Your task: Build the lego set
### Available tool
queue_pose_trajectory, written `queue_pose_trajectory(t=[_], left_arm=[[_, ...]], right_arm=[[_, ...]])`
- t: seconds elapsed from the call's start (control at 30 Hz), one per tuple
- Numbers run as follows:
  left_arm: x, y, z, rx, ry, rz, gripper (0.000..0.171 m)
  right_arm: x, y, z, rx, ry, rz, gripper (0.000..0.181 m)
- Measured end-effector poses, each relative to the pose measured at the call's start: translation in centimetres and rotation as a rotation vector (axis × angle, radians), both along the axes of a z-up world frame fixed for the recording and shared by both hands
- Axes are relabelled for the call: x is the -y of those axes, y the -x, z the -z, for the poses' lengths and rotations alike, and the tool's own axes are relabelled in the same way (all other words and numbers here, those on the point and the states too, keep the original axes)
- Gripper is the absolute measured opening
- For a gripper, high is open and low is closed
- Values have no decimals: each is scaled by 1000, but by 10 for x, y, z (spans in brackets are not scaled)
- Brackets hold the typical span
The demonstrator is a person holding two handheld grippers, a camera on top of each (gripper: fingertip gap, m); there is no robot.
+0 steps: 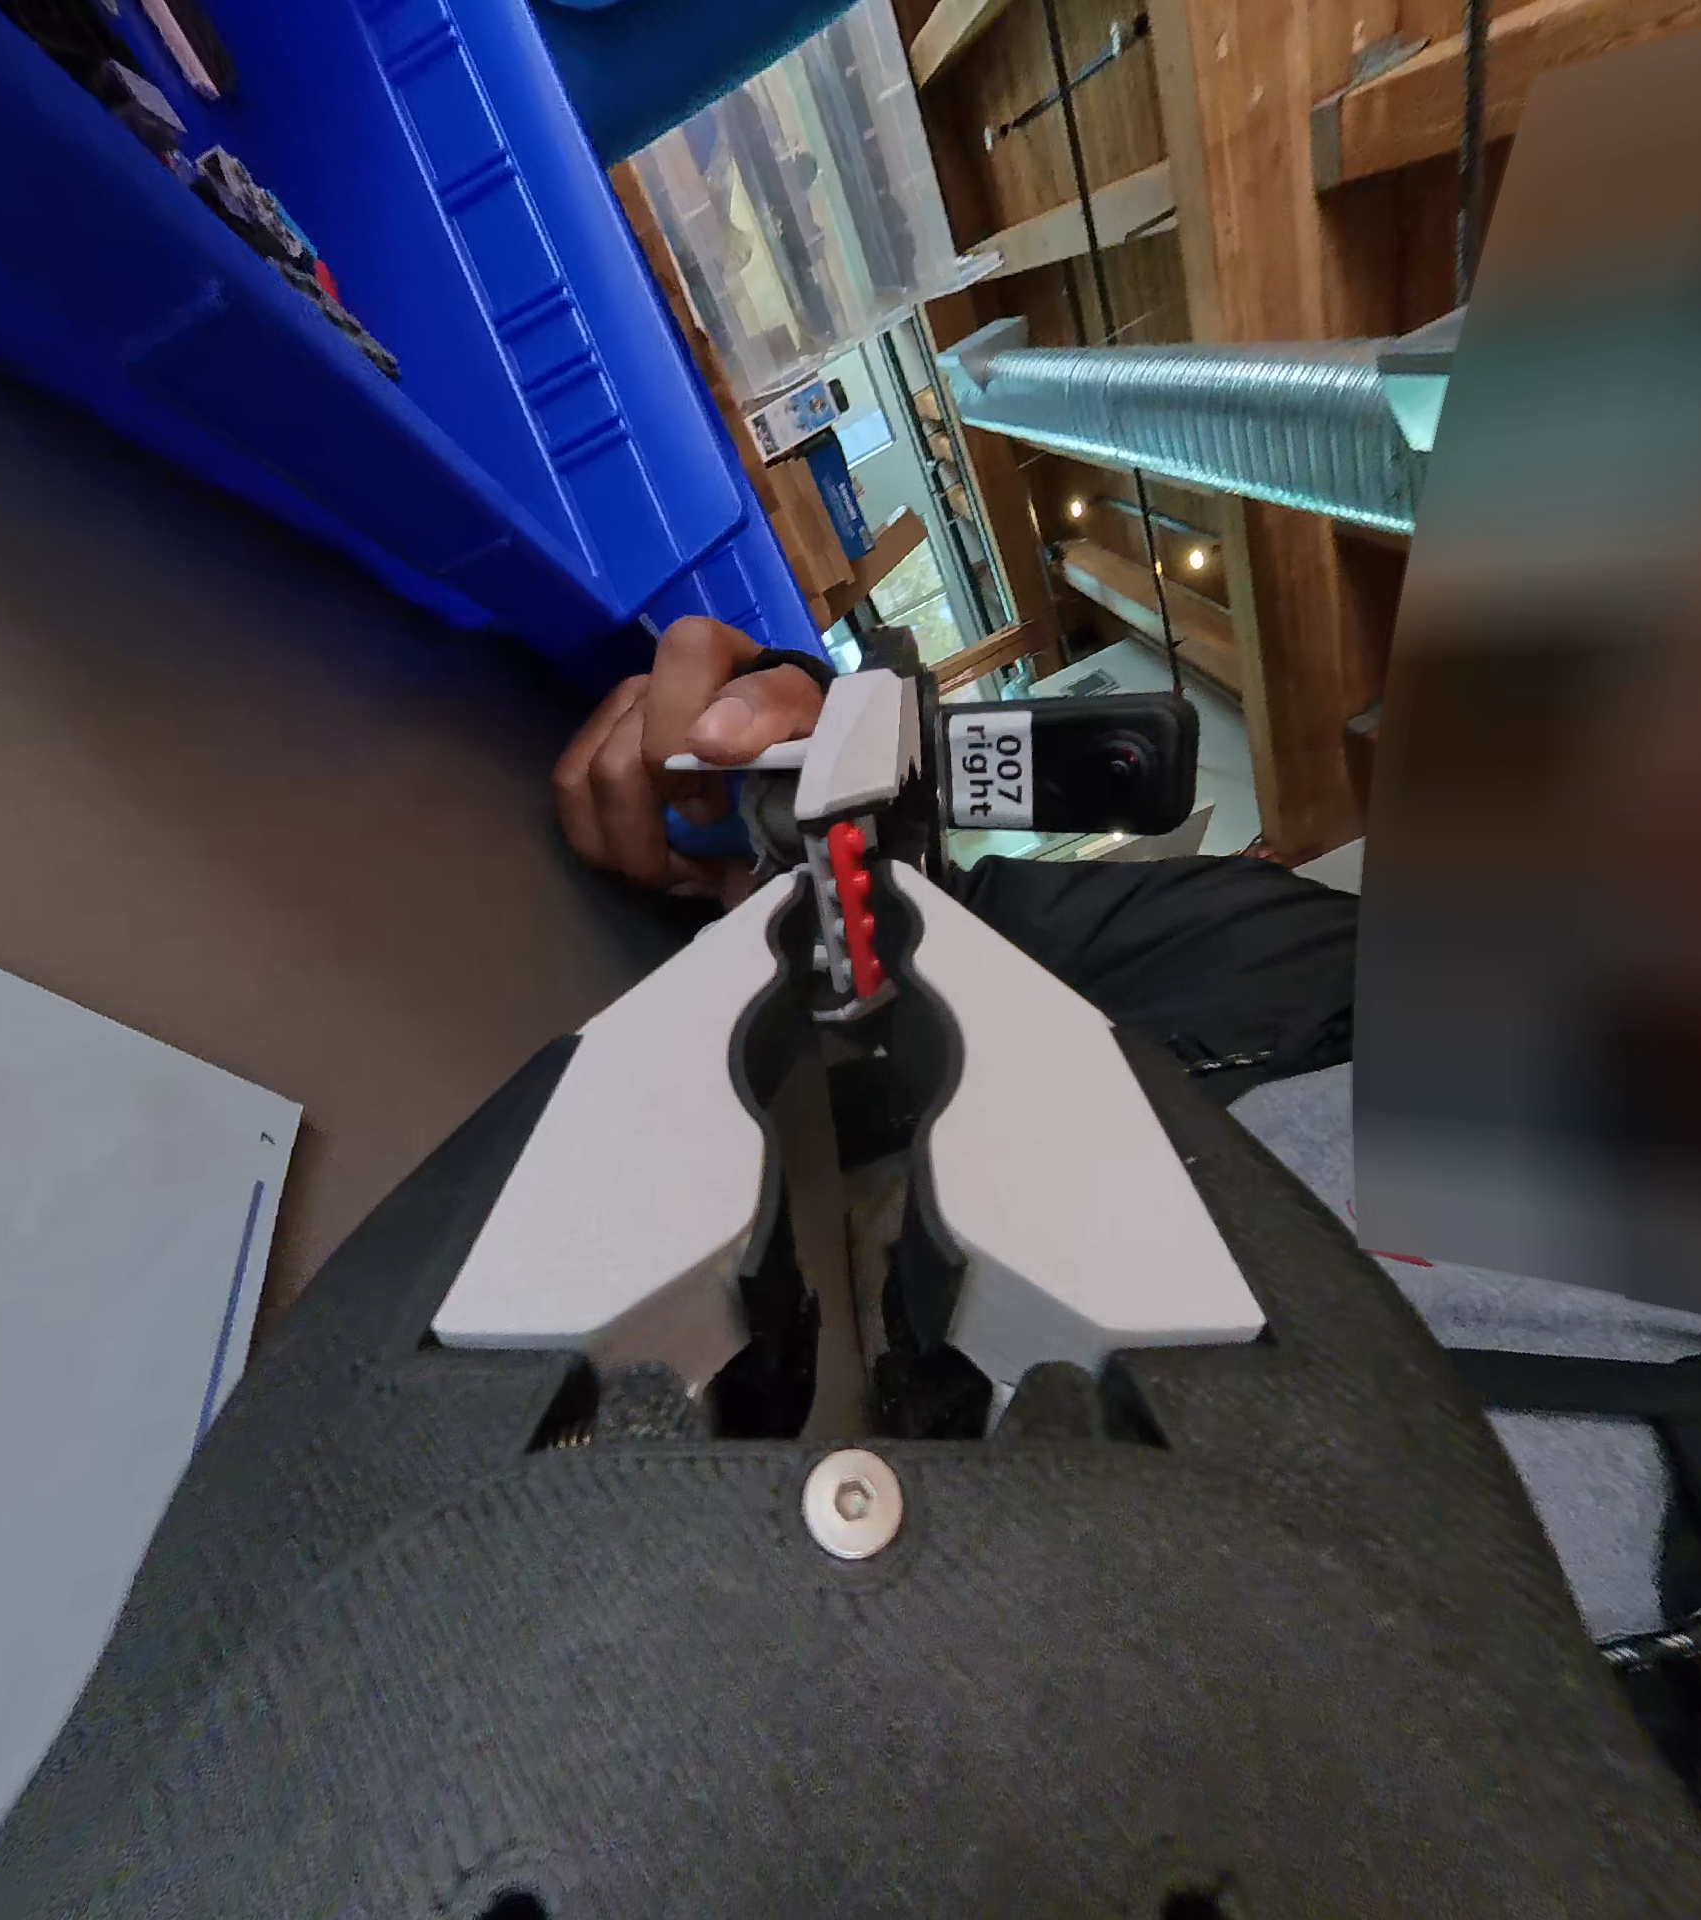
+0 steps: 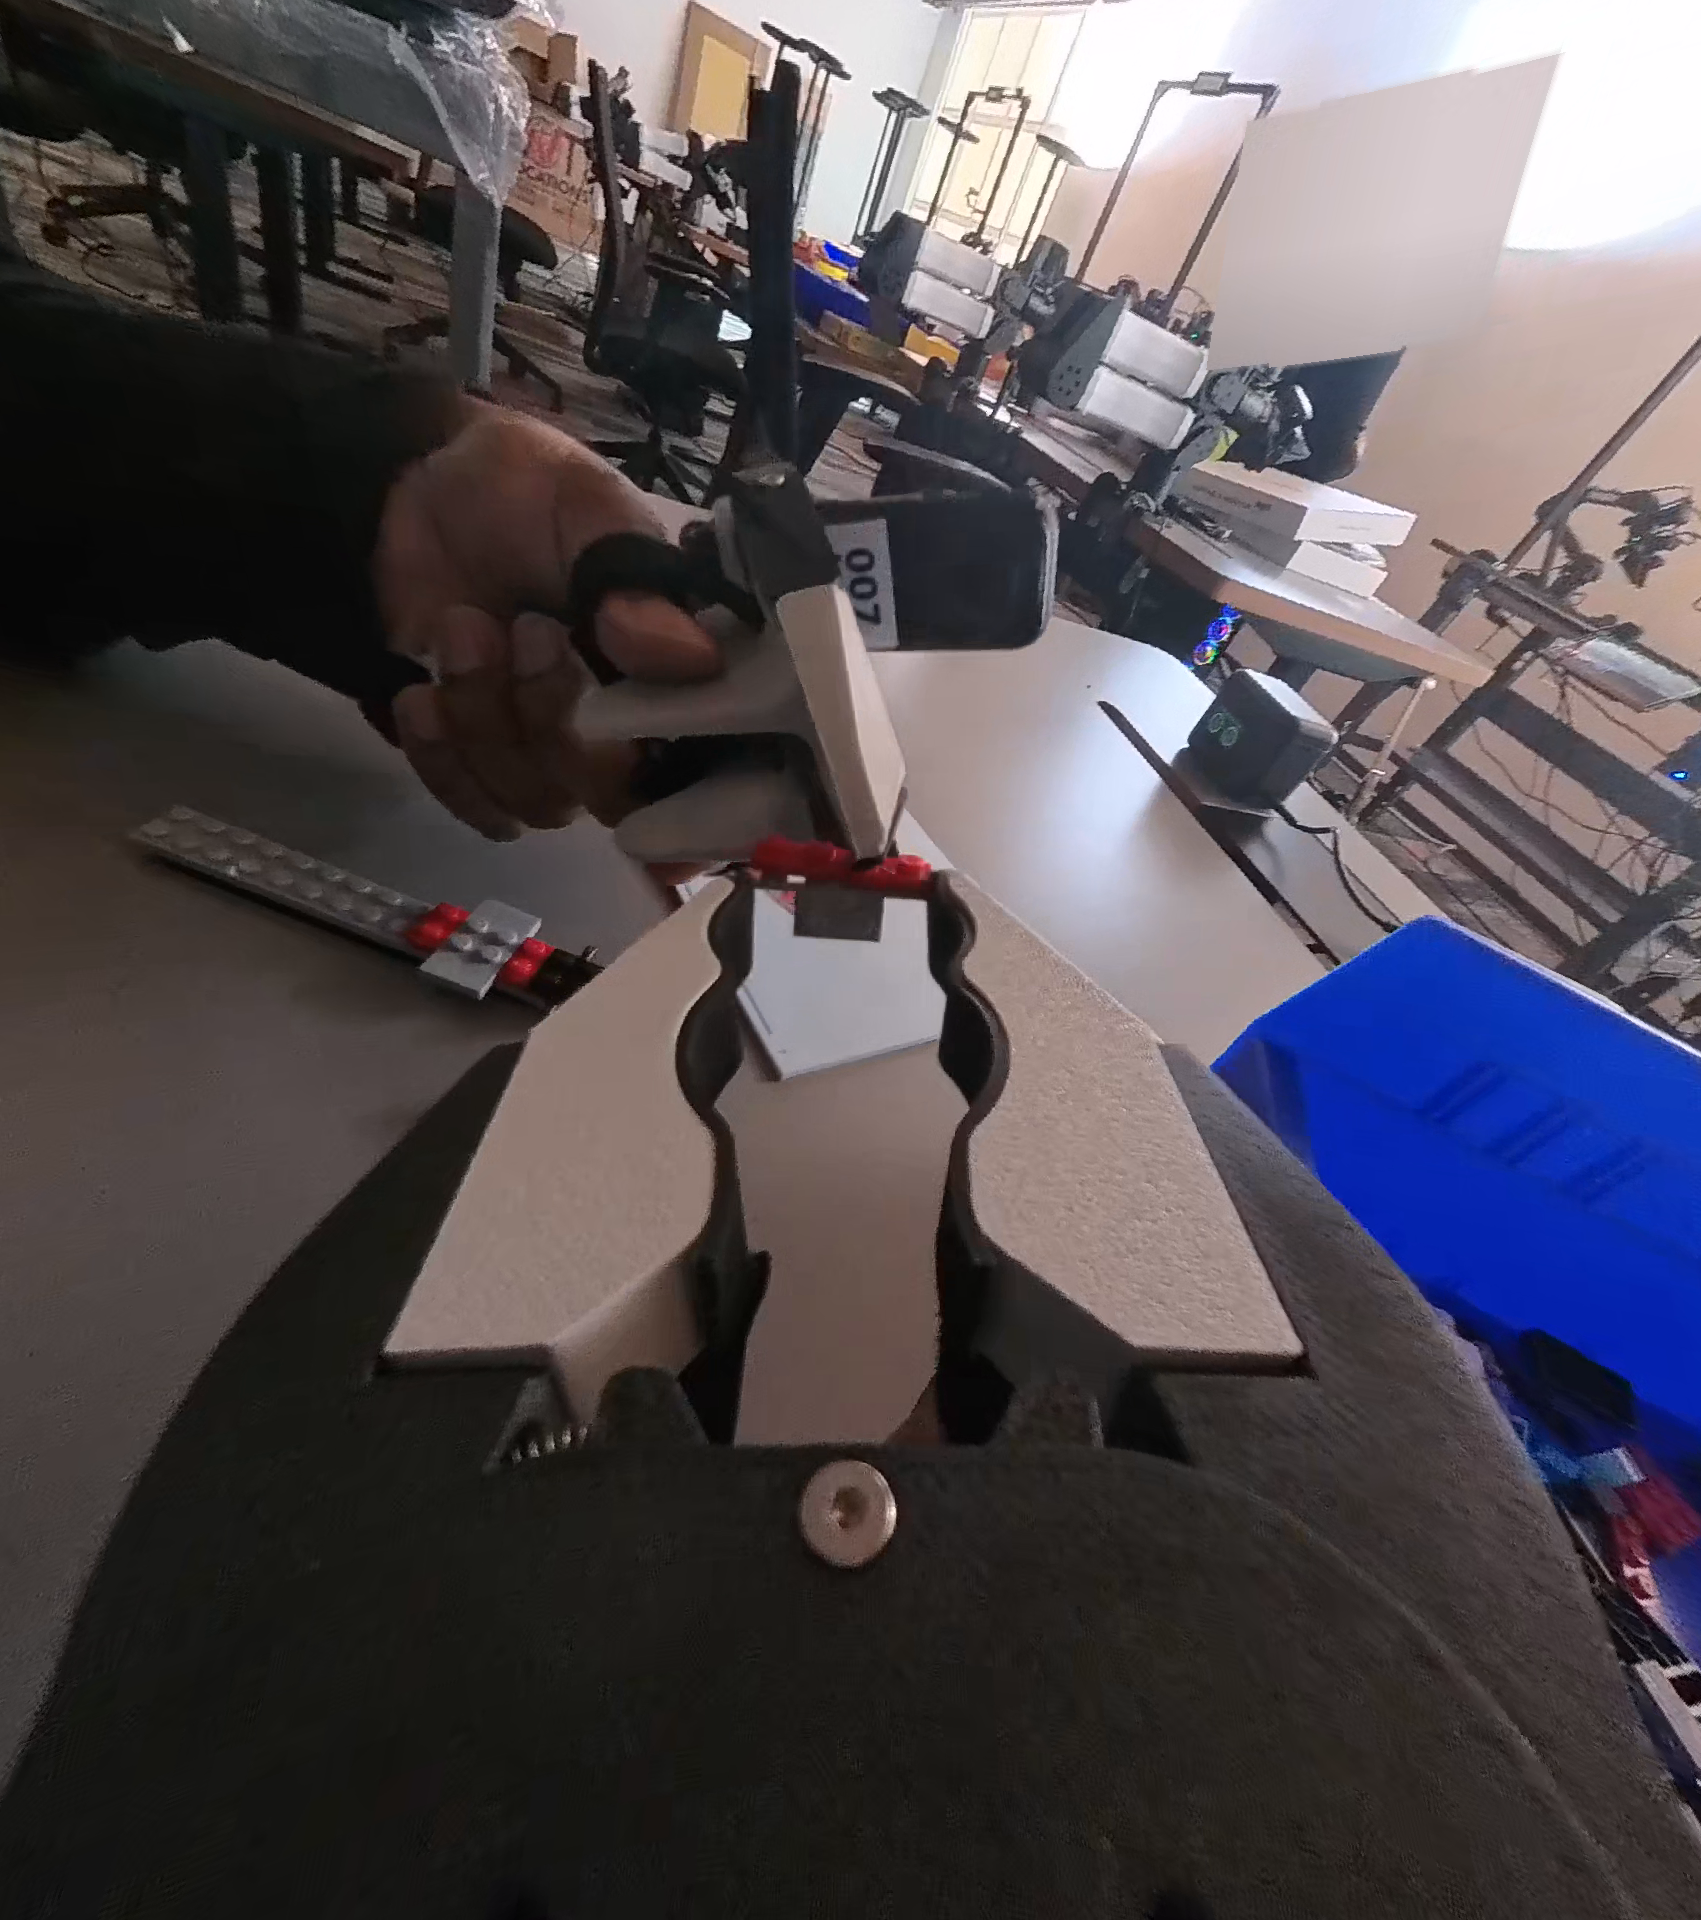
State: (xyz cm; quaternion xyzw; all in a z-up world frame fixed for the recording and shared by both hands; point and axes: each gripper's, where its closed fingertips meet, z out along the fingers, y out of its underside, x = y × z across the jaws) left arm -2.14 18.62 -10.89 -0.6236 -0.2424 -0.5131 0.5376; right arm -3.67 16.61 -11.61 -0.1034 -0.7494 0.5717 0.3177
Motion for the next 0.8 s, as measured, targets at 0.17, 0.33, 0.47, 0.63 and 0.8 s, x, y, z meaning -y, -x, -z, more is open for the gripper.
queue_pose_trajectory(t=[0.17, 0.33, 0.47, 0.63, 0.8], left_arm=[[-1, 2, -6, 27, -40, -15, 8], [1, 3, -9, -44, -54, -23, 9], [4, 6, -19, -212, -91, -67, 9], [8, 15, -37, -298, -187, -160, 9], [5, 20, -45, -388, -235, -252, 8]], right_arm=[[-1, 2, -5, -20, 25, 34, 38], [-2, 1, -11, 49, 97, 9, 49], [-6, 3, -17, 203, 221, -16, 48], [-8, 10, -21, 404, 390, 24, 46], [4, 4, -24, 549, 546, 24, 35]])
